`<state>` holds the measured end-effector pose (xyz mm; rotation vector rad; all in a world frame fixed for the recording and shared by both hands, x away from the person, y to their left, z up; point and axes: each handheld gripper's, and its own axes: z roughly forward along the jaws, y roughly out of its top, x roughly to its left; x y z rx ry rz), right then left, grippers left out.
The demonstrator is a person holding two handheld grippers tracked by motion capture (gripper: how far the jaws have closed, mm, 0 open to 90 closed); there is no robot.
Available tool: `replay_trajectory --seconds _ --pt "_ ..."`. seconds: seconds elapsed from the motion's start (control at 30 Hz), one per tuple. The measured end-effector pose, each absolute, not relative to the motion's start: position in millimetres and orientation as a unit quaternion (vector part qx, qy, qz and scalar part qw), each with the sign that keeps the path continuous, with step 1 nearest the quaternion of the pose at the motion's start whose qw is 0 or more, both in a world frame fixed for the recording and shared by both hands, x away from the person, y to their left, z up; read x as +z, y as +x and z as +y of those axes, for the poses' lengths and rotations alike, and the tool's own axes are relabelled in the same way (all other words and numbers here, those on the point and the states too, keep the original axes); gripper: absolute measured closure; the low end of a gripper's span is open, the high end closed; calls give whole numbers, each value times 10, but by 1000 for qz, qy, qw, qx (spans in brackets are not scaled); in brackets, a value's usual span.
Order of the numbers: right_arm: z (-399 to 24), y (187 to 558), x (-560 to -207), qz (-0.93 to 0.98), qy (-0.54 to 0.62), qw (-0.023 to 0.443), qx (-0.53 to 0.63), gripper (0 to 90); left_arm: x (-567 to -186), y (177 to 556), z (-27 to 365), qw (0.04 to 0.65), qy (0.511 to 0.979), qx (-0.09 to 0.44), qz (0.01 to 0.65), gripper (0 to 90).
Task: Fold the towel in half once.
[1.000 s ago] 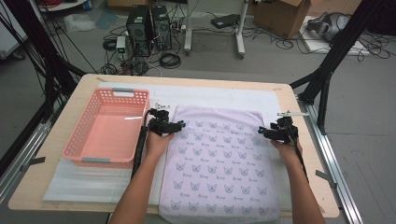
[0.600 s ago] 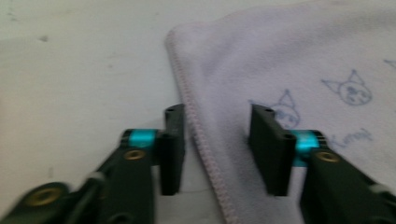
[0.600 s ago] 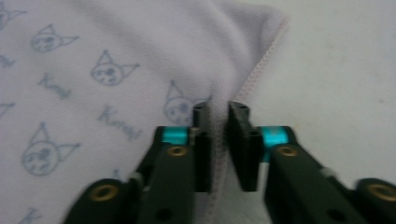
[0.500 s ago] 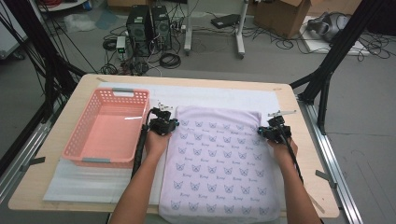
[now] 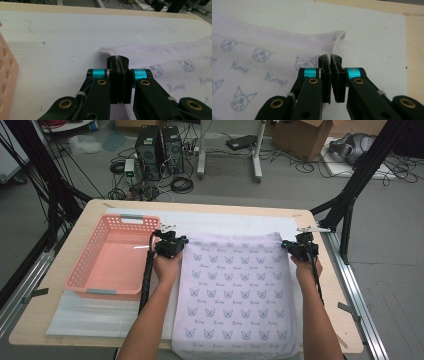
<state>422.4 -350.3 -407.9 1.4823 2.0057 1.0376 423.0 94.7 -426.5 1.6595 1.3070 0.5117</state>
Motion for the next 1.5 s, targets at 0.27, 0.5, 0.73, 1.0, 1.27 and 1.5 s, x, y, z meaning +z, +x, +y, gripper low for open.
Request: replay_trajectory --seconds 0.27,0.5,0.73,1.0,1.27,1.5 --pt "-3584 4003 -4012 722 527 199 402 870 -4070 4046 938 458 700 203 509 884" --pt "-3626 3704 -3928 724 511 198 419 870 -4018 3778 1007 487 696 181 496 884" --pt "-3677 3379 -3972 727 506 195 423 870 -4046 3396 1009 509 708 167 460 883" --pt "-3664 2987 -4107 735 494 191 423 869 -4164 3069 1005 514 724 160 431 881" --pt "-3598 2683 -4248 740 485 188 427 866 -4264 2843 1067 518 729 158 420 880" --pt "-3611 2591 -4272 746 481 186 420 863 -4376 2798 1089 512 732 151 423 876"
